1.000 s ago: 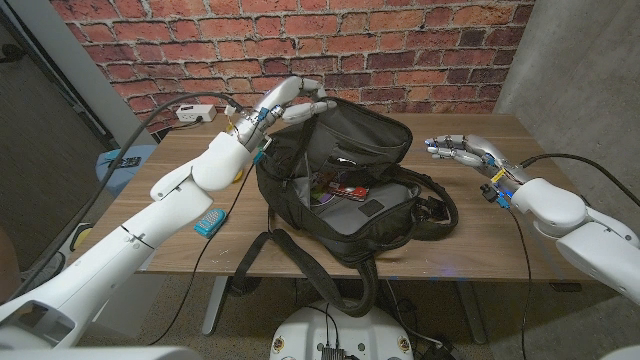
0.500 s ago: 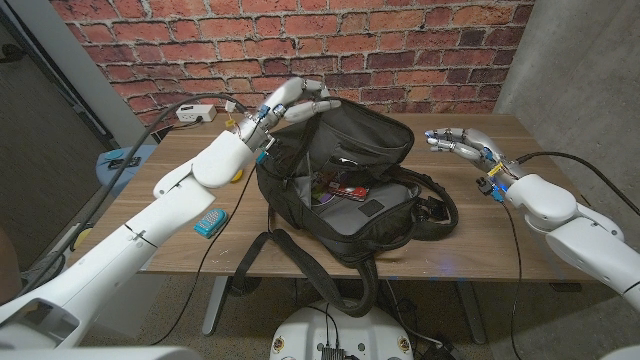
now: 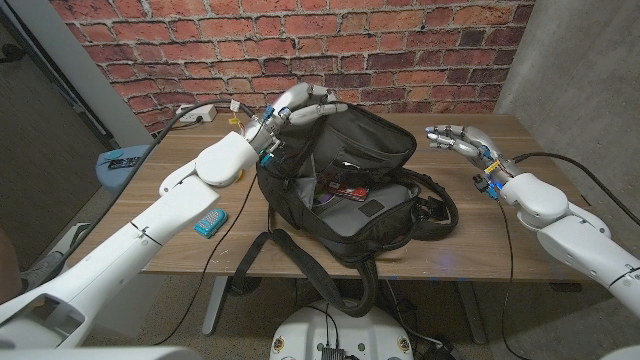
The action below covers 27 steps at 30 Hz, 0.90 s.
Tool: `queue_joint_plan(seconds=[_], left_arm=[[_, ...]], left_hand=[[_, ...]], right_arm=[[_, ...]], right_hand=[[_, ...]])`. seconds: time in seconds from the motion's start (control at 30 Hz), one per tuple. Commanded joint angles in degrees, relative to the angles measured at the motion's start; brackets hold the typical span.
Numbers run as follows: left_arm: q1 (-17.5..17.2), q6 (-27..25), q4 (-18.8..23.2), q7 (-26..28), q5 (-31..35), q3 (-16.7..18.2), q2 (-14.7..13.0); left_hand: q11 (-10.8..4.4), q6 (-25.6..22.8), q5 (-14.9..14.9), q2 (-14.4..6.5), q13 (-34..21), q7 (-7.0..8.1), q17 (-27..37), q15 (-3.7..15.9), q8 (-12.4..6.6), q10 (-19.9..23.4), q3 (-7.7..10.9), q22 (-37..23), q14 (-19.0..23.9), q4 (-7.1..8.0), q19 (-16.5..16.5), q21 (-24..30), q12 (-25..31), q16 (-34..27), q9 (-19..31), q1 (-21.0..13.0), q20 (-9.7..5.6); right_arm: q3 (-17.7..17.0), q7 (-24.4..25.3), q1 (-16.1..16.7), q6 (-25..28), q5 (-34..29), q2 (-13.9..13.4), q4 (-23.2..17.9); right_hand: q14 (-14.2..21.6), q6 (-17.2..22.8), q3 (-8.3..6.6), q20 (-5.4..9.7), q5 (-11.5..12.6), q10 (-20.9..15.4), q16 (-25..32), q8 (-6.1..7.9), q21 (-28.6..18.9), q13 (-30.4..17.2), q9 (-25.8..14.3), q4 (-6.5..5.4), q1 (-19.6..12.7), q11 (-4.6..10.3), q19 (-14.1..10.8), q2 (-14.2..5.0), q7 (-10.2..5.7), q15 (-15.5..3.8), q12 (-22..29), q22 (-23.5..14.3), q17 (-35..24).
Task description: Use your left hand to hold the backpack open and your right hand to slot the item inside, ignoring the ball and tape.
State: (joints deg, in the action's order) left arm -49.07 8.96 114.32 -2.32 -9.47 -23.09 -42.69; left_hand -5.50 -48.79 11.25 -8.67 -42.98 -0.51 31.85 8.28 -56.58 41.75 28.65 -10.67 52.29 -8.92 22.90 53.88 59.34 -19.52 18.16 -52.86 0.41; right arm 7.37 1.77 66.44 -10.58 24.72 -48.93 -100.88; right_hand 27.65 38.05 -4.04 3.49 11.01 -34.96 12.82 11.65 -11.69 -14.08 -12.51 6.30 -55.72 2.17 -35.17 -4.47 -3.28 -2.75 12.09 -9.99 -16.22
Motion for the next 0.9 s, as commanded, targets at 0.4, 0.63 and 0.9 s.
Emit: queue_joint_plan(seconds=[0.4, 0.63, 0.9], left_arm=[[5.12, -2.07, -3.71, -9.55, -9.15, -4.78, 0.09], [6.18, -3.00, -4.86, -11.60, -11.88, -5.59, 0.37], [7.46, -6.41, -5.51, -14.17, -16.98, -5.85, 0.34]], left_hand=[[0.26, 0.33, 0.29, -0.63, -0.04, -0.32, 0.07, -0.49, 0.05, -0.41, 0.04, -0.19, -0.34, -0.06, -0.30, 0.33, -0.19, -0.39, -0.16, -0.41, 0.38], [0.21, 0.51, 0.29, -0.69, 0.11, -0.49, 0.11, -0.53, -0.01, -0.41, -0.04, -0.19, -0.56, 0.01, -0.39, 0.39, -0.27, -0.44, 0.07, -0.40, 0.40], [0.40, 0.68, 0.33, -0.68, 0.36, -0.54, -0.01, -0.71, 0.07, -0.48, 0.00, -0.19, -0.53, -0.05, -0.53, 0.45, -0.43, -0.50, 0.08, -0.51, 0.57]], right_arm=[[3.32, 2.82, -3.62, -1.73, 1.91, 2.63, 4.36], [4.19, 2.92, -4.85, -2.06, 2.74, 3.63, 5.87], [4.87, 3.37, -5.82, -2.19, 3.36, 4.43, 7.19]], right_hand=[[-0.10, 0.29, -0.04, -0.19, -0.21, -0.42, 0.33, 0.26, -0.04, -0.07, -0.10, -0.25, 0.69, -0.33, -0.13, -0.43, 0.34, -4.41, -0.01, -0.19, -0.11], [-0.18, 0.02, -0.01, -0.23, -0.31, -0.21, 0.34, 0.18, 0.01, -0.02, -0.08, -0.30, 0.93, -0.40, -0.01, -0.52, 0.52, -4.44, -0.11, -0.20, -0.06], [-0.43, -0.24, -0.04, -0.63, -0.40, 0.03, 0.28, 0.12, -0.22, 0.05, -0.05, -0.27, 1.10, -0.57, -0.56, -0.64, 0.70, -4.17, -0.20, -0.20, 0.03]])
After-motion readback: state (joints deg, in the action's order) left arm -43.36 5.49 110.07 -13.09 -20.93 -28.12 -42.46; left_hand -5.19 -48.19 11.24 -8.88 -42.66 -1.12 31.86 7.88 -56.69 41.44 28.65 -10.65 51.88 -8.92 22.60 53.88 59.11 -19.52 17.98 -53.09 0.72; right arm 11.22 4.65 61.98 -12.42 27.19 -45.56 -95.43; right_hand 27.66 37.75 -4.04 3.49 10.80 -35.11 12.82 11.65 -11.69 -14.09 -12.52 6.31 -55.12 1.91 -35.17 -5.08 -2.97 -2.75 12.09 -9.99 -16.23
